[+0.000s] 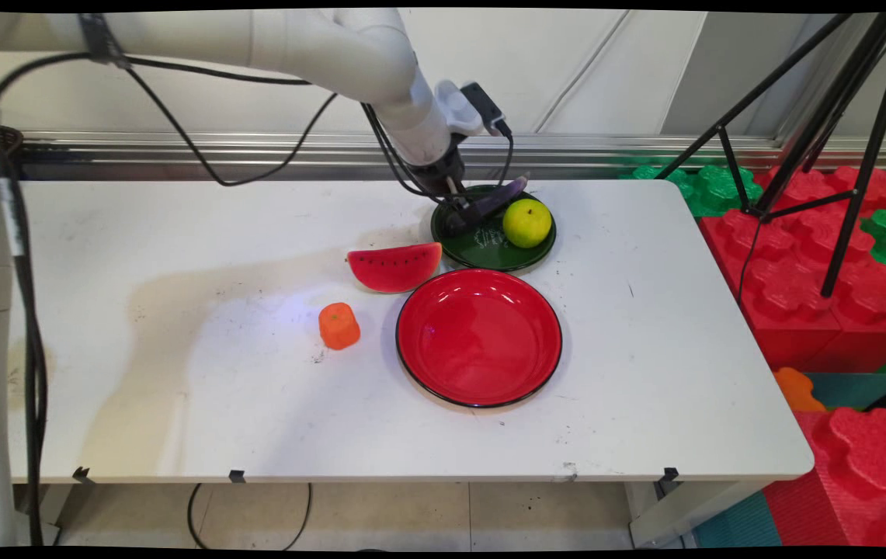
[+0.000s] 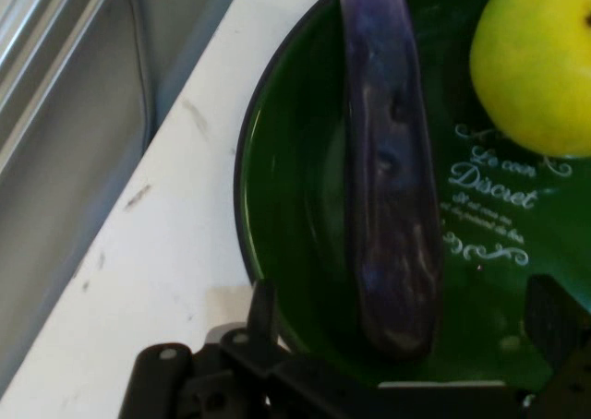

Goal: Pick up the eggplant from the green plate

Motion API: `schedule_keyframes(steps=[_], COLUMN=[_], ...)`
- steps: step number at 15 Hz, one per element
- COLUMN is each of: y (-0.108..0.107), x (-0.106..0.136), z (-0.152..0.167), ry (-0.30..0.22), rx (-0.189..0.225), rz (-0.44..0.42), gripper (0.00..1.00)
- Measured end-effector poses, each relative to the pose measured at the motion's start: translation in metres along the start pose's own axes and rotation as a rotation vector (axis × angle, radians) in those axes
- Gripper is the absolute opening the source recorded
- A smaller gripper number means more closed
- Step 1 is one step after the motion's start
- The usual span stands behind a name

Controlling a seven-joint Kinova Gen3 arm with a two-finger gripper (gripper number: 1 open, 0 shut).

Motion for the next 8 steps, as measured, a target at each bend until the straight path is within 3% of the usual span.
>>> schedule_keyframes(steps=[8], y=[0.001], x=[0.009], z=[0.046], ry=[-0.005], rx=[-0.017], rz=[-0.02], gripper=[1.0])
